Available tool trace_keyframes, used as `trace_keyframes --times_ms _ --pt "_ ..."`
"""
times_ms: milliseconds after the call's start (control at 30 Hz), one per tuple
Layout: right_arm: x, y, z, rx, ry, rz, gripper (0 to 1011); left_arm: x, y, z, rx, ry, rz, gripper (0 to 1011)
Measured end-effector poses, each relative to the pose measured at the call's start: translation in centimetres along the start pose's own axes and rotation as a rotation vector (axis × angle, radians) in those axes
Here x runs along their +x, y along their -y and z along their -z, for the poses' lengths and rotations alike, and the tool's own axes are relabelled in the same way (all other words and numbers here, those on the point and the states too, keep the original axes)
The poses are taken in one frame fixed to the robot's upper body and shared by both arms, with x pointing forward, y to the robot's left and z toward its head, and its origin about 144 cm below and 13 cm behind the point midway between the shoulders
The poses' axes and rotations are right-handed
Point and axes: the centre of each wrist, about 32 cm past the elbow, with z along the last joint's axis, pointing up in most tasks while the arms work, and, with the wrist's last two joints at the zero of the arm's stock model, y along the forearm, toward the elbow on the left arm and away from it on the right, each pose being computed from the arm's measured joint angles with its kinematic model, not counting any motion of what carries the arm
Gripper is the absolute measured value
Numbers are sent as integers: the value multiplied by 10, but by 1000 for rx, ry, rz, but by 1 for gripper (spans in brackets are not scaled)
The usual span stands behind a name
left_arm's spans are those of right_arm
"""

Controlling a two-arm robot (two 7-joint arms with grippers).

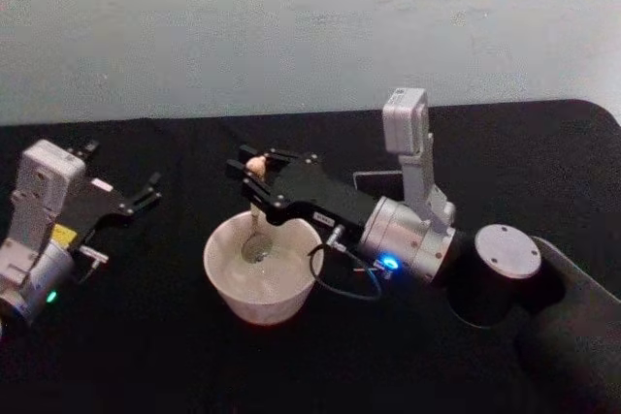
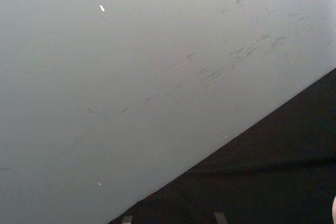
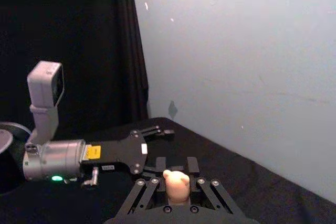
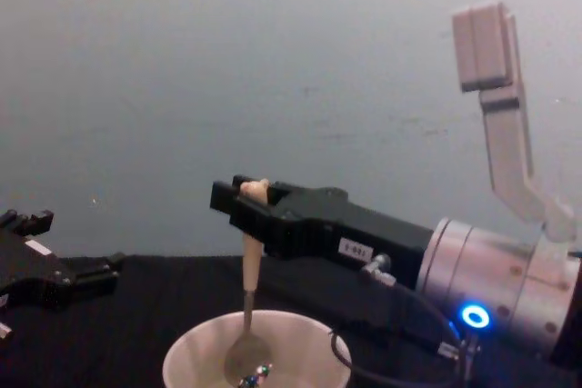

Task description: Pick up the stirring spoon with one hand, stir inside the cup, then place it back in its original position.

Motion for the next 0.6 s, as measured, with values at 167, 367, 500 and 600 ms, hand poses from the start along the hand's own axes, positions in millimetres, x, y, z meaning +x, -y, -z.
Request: trace_keyframes --times_ms 167,367,500,600 --pt "1 -3 8 -14 -2 11 228 0 0 0 0 0 0 1001" --pt "1 -5 11 -19 -7 17 228 0 0 0 0 0 0 1001" --pt "1 -5 11 -19 -6 19 228 0 0 0 0 0 0 1001" --pt "2 -4 10 -19 -5 23 228 0 0 0 0 0 0 1001"
